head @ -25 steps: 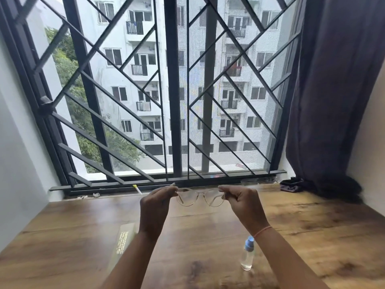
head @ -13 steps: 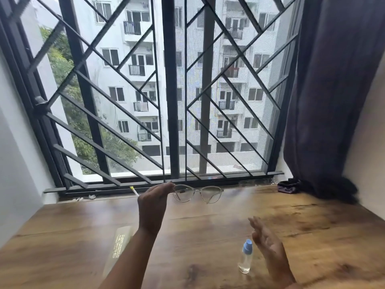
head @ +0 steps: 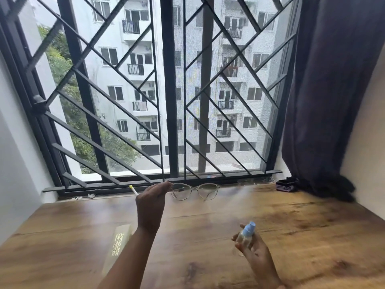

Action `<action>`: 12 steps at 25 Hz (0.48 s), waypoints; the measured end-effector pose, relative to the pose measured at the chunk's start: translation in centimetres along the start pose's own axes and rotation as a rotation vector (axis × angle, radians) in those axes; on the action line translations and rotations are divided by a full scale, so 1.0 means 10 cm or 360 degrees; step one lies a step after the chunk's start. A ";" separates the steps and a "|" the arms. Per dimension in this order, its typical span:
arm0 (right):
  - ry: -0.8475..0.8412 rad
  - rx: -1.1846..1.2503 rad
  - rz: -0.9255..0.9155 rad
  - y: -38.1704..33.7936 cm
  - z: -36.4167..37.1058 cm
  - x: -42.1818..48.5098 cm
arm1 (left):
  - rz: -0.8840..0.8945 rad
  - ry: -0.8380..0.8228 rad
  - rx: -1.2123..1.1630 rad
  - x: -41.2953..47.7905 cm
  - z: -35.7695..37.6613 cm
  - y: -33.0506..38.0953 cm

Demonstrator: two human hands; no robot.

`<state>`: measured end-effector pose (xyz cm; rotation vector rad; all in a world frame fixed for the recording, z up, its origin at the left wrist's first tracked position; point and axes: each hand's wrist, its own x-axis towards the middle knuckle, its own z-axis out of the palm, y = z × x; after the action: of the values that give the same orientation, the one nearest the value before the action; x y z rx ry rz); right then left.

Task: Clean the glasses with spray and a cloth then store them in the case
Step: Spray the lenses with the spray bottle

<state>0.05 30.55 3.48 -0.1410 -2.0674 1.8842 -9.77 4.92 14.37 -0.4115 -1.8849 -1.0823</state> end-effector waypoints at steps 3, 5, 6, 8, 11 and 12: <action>-0.0053 0.0208 -0.0246 -0.53 0.10 0.08 | -0.0005 0.0023 0.0011 -0.01 -0.01 -0.02; -0.0129 0.0292 -0.0401 -0.89 0.14 0.12 | 0.0015 0.0021 0.0033 -0.01 0.00 -0.03; -0.0154 0.0295 -0.0480 -1.04 0.15 0.13 | 0.0012 0.0022 0.0035 0.00 0.01 -0.02; -0.0163 0.0288 -0.0623 -1.31 0.17 0.14 | 0.0006 0.0018 0.0045 0.02 0.01 -0.02; -0.0154 0.0312 -0.0741 -1.56 0.18 0.14 | 0.0012 0.0022 0.0062 0.03 0.01 -0.03; -0.0167 0.0324 -0.0753 -1.58 0.18 0.14 | -0.0002 0.0030 0.0041 0.03 0.01 -0.03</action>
<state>0.60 27.39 19.17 0.4639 -1.7537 1.8082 -10.21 4.77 14.42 -0.3841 -1.8811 -1.0583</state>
